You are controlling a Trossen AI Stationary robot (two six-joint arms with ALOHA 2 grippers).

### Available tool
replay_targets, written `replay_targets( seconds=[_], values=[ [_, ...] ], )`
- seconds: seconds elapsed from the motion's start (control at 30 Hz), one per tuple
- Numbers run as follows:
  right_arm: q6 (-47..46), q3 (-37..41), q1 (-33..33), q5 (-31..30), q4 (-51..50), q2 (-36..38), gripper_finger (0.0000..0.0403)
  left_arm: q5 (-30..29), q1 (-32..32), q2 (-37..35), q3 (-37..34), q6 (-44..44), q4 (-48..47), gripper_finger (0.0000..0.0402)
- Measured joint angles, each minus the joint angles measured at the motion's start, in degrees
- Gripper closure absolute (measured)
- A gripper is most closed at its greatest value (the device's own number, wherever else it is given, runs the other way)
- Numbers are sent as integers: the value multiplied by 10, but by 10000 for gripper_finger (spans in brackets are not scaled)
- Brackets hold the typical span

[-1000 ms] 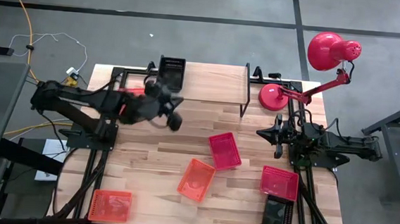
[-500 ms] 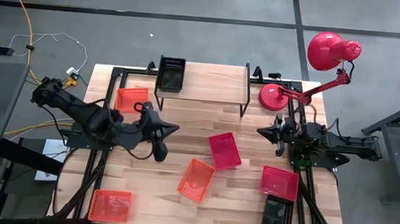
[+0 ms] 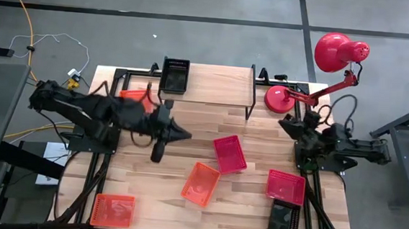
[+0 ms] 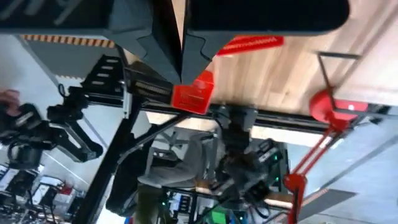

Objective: Stack baskets on shelf by color
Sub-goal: Stack the black basket on top of the stacked black baskets on the shelf

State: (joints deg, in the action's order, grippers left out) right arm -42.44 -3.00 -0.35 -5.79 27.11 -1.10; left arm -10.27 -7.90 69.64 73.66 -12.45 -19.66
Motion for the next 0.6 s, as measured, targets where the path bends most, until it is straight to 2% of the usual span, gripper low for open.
replay_targets(
  seconds=[0.1,0.23,0.4,0.53,0.6],
  values=[
    [6,-31,7,3,4,-15,402,72,52,-22,-43,12,47,401],
    [49,-108,21,3,-67,-74,402,158,109,-75,-163,-36,179,402],
    [91,-226,36,5,-159,-191,402,198,142,-148,-301,-102,295,402],
    [109,-318,52,25,-241,-300,402,215,151,-210,-345,-115,297,401],
    [90,-366,62,31,-303,-353,402,219,151,-242,-349,-114,286,401]
  ],
)
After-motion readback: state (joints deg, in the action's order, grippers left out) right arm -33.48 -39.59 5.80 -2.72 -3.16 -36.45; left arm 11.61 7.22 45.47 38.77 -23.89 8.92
